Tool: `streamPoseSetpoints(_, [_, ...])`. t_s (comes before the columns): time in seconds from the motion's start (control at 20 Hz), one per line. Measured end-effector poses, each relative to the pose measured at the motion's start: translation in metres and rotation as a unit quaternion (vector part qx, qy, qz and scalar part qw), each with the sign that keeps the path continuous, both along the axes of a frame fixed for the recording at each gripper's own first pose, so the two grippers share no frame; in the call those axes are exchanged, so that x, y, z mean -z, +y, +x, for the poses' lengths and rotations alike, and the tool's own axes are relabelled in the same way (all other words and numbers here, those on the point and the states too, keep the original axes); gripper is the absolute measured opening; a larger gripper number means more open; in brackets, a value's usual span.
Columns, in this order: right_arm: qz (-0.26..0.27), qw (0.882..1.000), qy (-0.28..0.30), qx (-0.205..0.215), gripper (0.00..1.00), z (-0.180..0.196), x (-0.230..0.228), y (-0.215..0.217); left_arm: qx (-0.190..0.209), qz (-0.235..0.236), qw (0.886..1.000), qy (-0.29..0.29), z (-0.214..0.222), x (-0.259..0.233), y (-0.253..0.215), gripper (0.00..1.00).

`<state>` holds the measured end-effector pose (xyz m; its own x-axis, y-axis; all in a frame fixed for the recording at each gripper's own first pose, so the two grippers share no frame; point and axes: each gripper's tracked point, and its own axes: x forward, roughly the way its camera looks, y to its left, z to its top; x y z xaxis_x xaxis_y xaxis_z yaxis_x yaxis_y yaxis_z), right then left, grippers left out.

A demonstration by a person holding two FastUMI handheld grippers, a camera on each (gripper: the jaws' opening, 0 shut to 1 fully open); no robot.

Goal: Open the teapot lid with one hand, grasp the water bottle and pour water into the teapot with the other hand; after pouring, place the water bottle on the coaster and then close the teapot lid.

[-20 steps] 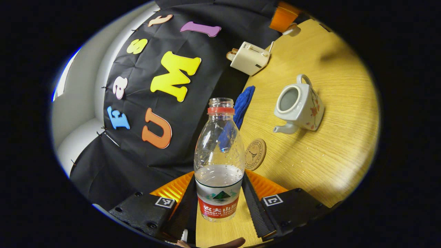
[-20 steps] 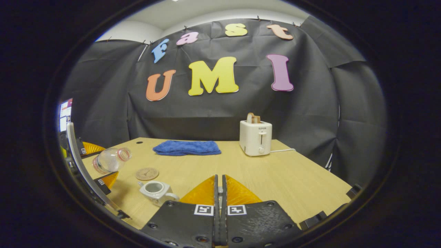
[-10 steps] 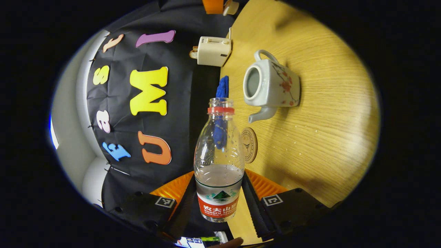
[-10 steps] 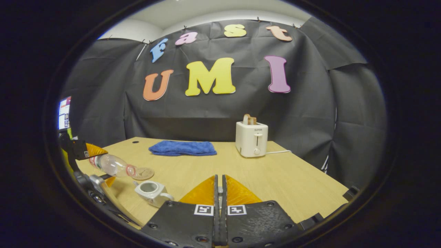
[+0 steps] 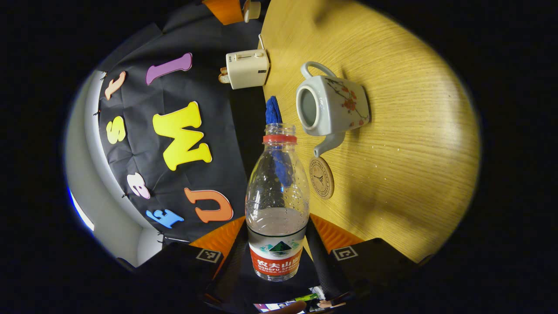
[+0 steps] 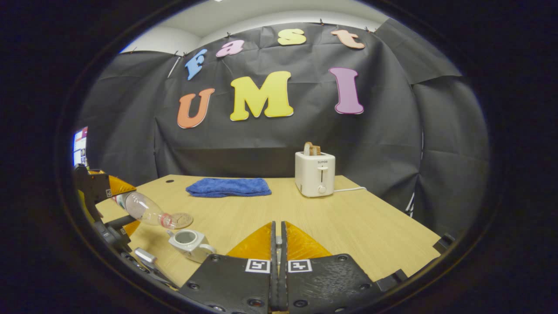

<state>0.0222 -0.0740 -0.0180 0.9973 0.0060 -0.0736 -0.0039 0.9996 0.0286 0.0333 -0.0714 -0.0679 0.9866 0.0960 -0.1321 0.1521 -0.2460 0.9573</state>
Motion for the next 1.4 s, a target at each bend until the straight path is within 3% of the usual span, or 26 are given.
streamPoseSetpoints(0.75, [-0.03,0.999,-0.016,-0.005,0.0,-0.006,-0.009,0.007,0.007,0.139,0.99,-0.012,0.002,-0.023,-0.017,0.77])
streamPoseSetpoints(1.4, [-0.015,1.0,-0.017,-0.003,0.0,-0.006,-0.013,-0.004,0.016,0.177,0.984,-0.004,-0.003,-0.027,-0.027,0.77])
